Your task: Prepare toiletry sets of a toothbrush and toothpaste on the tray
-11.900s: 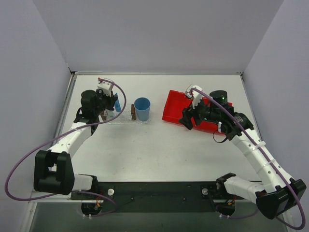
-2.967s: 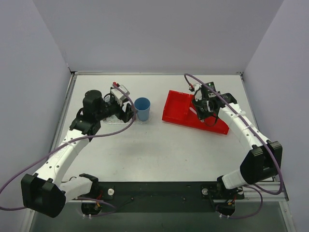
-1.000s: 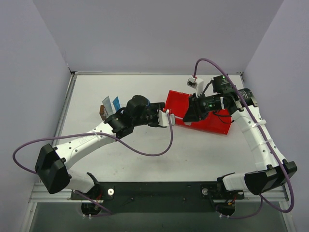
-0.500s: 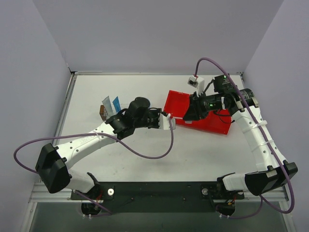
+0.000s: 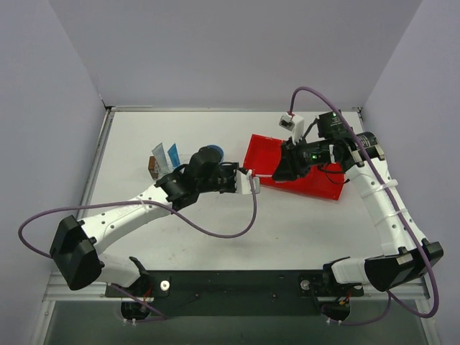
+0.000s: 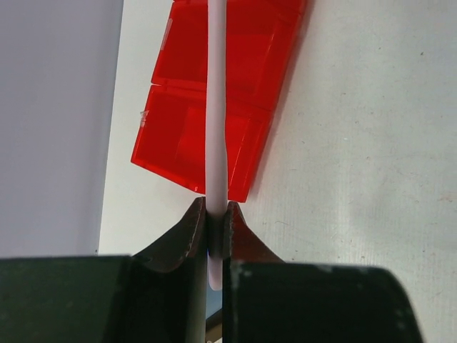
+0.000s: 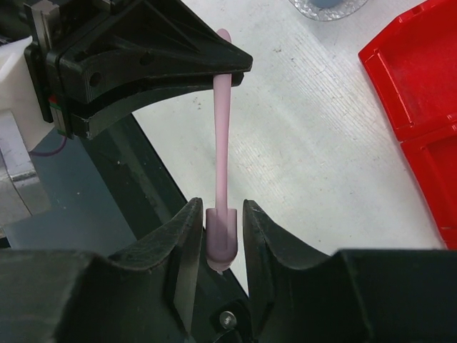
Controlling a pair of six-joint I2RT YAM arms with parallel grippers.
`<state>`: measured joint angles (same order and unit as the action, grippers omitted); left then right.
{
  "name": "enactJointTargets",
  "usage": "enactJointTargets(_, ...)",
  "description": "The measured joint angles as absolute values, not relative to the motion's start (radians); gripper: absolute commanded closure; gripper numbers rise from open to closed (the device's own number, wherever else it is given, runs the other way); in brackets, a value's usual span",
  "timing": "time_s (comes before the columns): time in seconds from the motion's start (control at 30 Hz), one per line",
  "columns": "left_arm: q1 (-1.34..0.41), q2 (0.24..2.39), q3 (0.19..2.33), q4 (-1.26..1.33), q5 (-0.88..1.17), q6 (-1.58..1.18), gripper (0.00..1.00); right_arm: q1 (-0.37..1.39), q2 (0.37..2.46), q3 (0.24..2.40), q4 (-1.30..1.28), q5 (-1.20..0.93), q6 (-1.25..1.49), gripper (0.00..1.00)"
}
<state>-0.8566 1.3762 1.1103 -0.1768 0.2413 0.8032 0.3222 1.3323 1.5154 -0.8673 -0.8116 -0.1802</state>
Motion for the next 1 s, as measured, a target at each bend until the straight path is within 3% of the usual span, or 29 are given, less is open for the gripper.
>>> enactJointTargets(0.33, -0.857, 1.283, 1.05, -0.1, 0.213, 0.73, 1.0, 0.325, 1.331, 1.593, -0.888, -0.748, -0.159, 0.42)
enactJointTargets(0.67, -0.813, 1.195, 0.965, -0.049, 0.205, 0.661, 1.0, 0.317, 1.328, 1.72, -0.884, -0.713, -0.131, 0.39)
enactJointTargets(1.0, -0.619, 1.172, 0.953, 0.005, 0.245, 0.393, 1.0, 0.309, 1.277, 1.723, -0.795, -0.725, -0.105, 0.39)
